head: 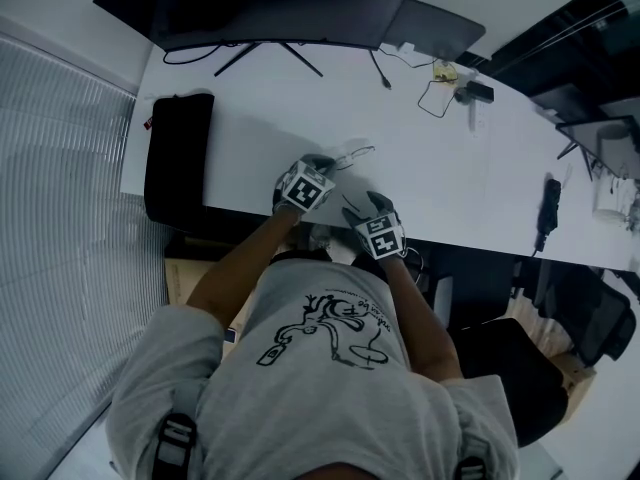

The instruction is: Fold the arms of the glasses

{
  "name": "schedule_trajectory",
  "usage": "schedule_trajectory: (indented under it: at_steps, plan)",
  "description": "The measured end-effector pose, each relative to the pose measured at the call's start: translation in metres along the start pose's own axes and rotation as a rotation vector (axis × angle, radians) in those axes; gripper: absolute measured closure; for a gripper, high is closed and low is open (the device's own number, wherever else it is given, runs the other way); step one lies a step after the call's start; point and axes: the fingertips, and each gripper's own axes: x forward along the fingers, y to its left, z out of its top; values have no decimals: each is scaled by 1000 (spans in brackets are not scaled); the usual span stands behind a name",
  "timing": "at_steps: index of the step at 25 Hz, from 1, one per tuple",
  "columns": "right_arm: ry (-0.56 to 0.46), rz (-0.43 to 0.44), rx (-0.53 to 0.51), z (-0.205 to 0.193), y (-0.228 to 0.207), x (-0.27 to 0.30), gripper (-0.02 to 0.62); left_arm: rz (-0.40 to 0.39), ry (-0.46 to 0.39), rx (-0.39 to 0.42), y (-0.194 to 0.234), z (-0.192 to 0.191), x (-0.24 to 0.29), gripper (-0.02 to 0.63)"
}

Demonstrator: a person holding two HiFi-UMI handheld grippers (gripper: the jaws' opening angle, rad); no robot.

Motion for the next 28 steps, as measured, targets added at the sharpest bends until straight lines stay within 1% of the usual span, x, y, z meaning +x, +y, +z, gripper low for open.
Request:
schedule_trajectory:
  at_steps: [6, 11, 19, 24, 28]
  plan:
    - [37, -35, 10, -9, -11, 3, 264, -4, 15, 22, -3, 0, -1, 572]
    - [50, -42, 9, -12, -18, 4, 264, -11, 20, 33, -6, 0, -1, 572]
    - [57, -60, 12, -12, -26, 4, 265, -18, 34, 33, -6, -1, -2, 572]
    - [59, -78, 12, -10, -35, 3, 268, -40, 23, 54, -6, 2, 1, 572]
    - [59, -84, 19, -10, -40, 3, 268, -49, 31, 58, -8, 2, 0, 572]
